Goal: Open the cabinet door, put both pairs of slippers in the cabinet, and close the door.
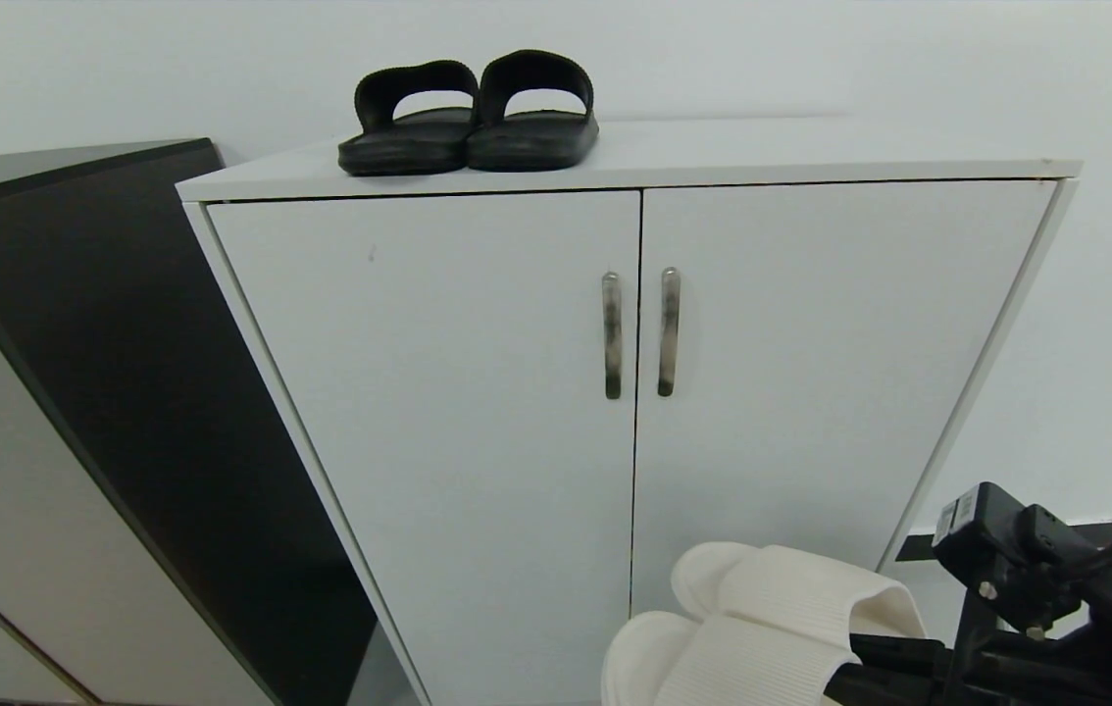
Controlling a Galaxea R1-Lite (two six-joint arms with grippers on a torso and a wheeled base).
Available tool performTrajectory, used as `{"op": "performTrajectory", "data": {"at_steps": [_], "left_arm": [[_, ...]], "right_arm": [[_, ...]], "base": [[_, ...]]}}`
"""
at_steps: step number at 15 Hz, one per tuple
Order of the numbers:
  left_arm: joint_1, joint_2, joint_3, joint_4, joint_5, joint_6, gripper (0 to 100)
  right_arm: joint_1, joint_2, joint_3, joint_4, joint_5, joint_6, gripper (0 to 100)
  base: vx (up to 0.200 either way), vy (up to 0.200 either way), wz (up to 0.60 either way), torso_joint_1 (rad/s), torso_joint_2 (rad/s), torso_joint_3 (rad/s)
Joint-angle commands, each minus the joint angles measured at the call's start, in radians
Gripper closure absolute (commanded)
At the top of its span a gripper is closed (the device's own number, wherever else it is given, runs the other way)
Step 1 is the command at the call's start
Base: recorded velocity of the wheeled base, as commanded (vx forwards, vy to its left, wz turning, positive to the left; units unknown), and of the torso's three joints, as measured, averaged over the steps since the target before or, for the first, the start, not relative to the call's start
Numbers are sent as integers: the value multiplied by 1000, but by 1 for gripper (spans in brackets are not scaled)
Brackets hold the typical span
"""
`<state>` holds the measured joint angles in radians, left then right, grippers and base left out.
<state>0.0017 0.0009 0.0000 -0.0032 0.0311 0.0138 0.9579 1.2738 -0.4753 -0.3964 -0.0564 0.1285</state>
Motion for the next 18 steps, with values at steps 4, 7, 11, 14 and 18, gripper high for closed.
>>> {"op": "performTrajectory", "data": {"at_steps": [4, 7, 11, 14, 18], "left_arm": [[-8, 169, -178, -38, -19, -61, 0], [-75, 361, -327, -37, -184, -114, 0], [-81, 637, -380, -120, -470, -63, 0], [-164, 886, -460, -285, -510, -40, 0], [-637, 1005, -589, -363, -269, -54, 0]], "right_arm": [[-2, -13, 7, -1, 1, -3, 100], [-1, -19, 9, -1, 1, -6, 100], [-1, -27, 9, -1, 3, -10, 100], [-2, -19, 11, -9, 3, -24, 100], [-2, -13, 14, -7, 3, -24, 100]], "base": [[0, 0, 0, 0, 0, 0], [0, 0, 0, 0, 0, 0], [0, 0, 0, 0, 0, 0], [0, 0, 0, 0, 0, 0], [0, 0, 0, 0, 0, 0]]}}
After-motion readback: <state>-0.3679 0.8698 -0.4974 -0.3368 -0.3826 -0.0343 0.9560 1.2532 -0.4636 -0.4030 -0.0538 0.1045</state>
